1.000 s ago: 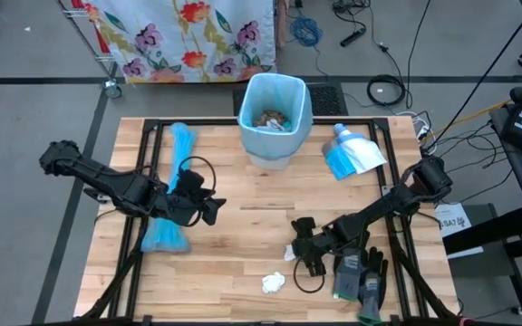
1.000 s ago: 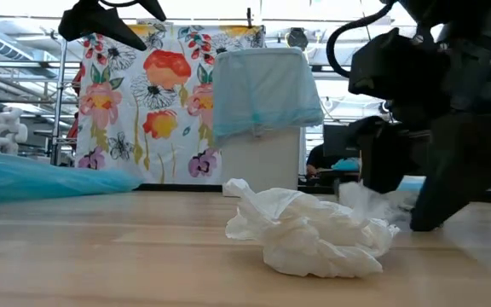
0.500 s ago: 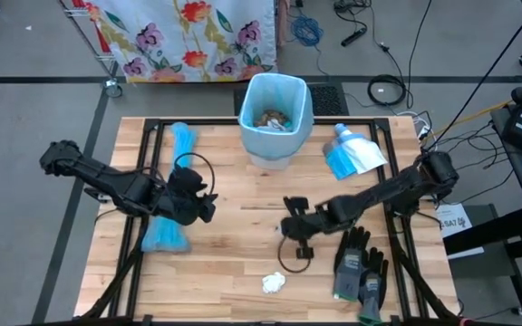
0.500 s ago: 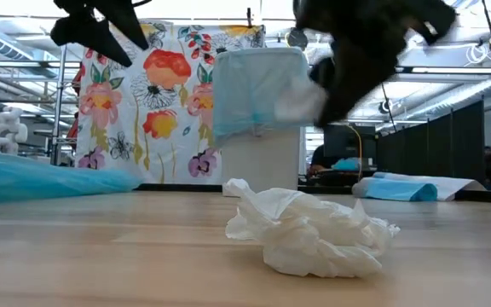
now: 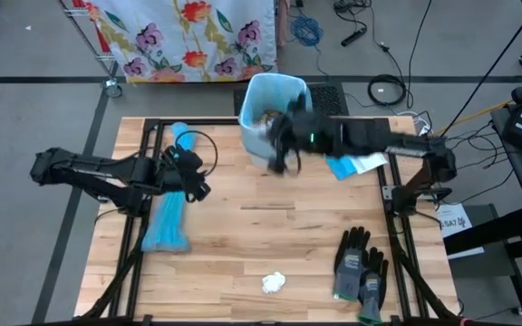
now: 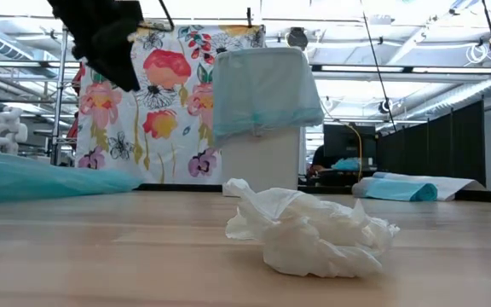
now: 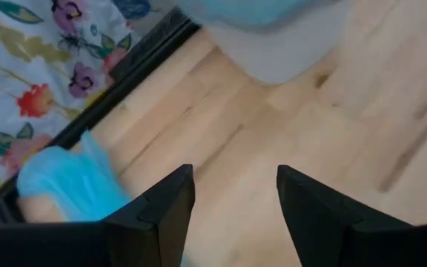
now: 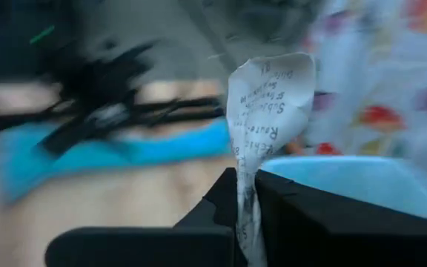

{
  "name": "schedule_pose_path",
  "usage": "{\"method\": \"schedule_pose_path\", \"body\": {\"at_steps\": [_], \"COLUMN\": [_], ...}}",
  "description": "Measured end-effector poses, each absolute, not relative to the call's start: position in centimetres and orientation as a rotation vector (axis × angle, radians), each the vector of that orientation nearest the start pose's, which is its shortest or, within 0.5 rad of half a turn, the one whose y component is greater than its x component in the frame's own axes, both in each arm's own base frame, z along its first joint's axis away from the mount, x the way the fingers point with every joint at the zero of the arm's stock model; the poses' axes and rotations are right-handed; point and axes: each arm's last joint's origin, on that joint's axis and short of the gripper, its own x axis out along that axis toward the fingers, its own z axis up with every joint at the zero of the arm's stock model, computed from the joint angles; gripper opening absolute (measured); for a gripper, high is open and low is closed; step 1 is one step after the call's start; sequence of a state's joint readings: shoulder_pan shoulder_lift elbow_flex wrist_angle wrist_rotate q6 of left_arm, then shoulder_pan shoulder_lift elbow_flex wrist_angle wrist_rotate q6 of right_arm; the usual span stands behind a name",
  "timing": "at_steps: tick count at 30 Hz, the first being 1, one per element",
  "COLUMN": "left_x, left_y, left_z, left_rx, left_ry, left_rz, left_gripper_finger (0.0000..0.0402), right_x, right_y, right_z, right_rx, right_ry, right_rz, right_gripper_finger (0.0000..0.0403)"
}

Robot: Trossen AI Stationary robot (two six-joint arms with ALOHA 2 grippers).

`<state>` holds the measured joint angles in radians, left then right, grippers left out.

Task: Place trash/remove bag and relplace
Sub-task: Put the white paper into the blue trash bag inside the white trash bin

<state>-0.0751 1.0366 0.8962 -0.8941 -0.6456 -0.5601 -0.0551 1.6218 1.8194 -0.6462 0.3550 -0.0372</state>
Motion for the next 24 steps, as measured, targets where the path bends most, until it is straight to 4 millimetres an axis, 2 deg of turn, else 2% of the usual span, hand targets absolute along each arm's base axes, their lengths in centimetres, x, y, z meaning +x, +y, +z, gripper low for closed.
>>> {"method": "schedule_pose_path", "body": {"at_steps": [3, 5, 9, 11, 15, 18, 24], "left_x": [18.1, 17.8, 17.9, 18.1, 18.4, 18.4, 18.1], "left_y": [1.8, 2.7, 4.3, 4.9, 5.9, 6.7, 7.7], "left_z": [27.4, 27.3, 27.7, 27.8, 28.1, 27.9, 27.8], "left_rx": [-0.099, -0.064, 0.017, 0.026, 0.061, 0.068, 0.02], "left_ry": [0.803, 0.813, 0.817, 0.807, 0.796, 0.816, 0.826], "left_rz": [0.757, 0.769, 0.778, 0.759, 0.703, 0.715, 0.667], "left_gripper_finger": [0.0193, 0.0193, 0.0193, 0.0193, 0.0193, 0.0193, 0.0193], "right_x": [34.1, 33.5, 33.1, 33.2, 34.0, 34.5, 34.1], "right_y": [-6.7, -9.1, -13.0, -14.2, -15.4, -15.7, -15.5], "right_z": [44.8, 45.0, 43.7, 42.8, 41.3, 40.5, 41.2], "right_rx": [-0.069, -0.015, 0.065, 0.098, 0.205, 0.221, 0.221], "right_ry": [0.372, 0.348, 0.388, 0.422, 0.456, 0.483, 0.476], "right_rz": [-0.52, -0.597, -0.716, -0.741, -0.676, -0.649, -0.648], "right_gripper_finger": [0.0, 0.0, 0.001, 0.0027, 0.0081, 0.0124, 0.0186]}}
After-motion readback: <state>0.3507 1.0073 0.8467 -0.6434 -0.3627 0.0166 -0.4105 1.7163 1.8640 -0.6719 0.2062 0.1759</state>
